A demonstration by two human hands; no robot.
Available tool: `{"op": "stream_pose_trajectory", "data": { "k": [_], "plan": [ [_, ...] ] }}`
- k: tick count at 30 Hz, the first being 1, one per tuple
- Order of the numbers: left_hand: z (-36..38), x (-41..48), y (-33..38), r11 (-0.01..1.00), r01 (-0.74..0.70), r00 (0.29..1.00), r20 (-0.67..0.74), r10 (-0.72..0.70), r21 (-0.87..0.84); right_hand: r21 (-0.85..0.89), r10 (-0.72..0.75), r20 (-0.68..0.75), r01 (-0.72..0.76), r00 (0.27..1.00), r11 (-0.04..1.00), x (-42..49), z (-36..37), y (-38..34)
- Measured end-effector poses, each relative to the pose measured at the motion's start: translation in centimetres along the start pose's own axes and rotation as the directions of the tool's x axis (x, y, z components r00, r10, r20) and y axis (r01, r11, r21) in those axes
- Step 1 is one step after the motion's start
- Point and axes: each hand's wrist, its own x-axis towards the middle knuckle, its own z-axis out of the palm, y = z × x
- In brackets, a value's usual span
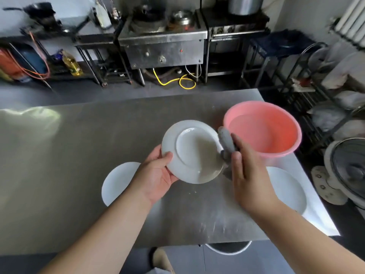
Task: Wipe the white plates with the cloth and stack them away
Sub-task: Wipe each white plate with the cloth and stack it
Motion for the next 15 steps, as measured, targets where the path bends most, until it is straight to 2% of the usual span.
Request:
{"op": "stream_pose_trajectory", "data": {
  "k": [2, 3, 5, 7, 11, 15],
  "plan": [
    [1.6, -0.9, 0.1, 0.999, -0.031, 0.998, 0.052, 0.03, 0.017, -0.218, -0.23, 0.254, 0.287, 0.94, 0.933, -0.7, 0.7, -1.8],
    [2.4, -1.2, 0.1, 0.998, -0.054, 0.996, 0.077, 0.052, 0.026, -0.308, -0.247, 0.374, 0.371, 0.894, 0.876, -0.9, 1.1, -2.6],
    [3.8, -2.2, 0.4, 0.995, -0.098, 0.987, 0.128, 0.095, 0.022, -0.398, -0.199, 0.484, 0.416, 0.852, 0.818, -0.4, 1.4, -4.1],
    [4.7, -3.0, 1.1, 0.99, -0.143, 0.978, 0.155, 0.14, 0.01, -0.42, -0.197, 0.493, 0.43, 0.848, 0.799, 1.2, 0.6, -5.4],
    [6.2, -4.4, 2.9, 0.978, -0.211, 0.959, 0.193, 0.205, 0.008, -0.516, -0.219, 0.372, 0.397, 0.902, 0.759, 4.1, -2.9, -6.6],
    [8.1, -5.8, 3.1, 0.965, -0.251, 0.947, 0.186, 0.261, -0.076, -0.518, -0.226, 0.28, 0.345, 0.933, 0.783, 0.7, -4.2, -6.2]
  ]
}}
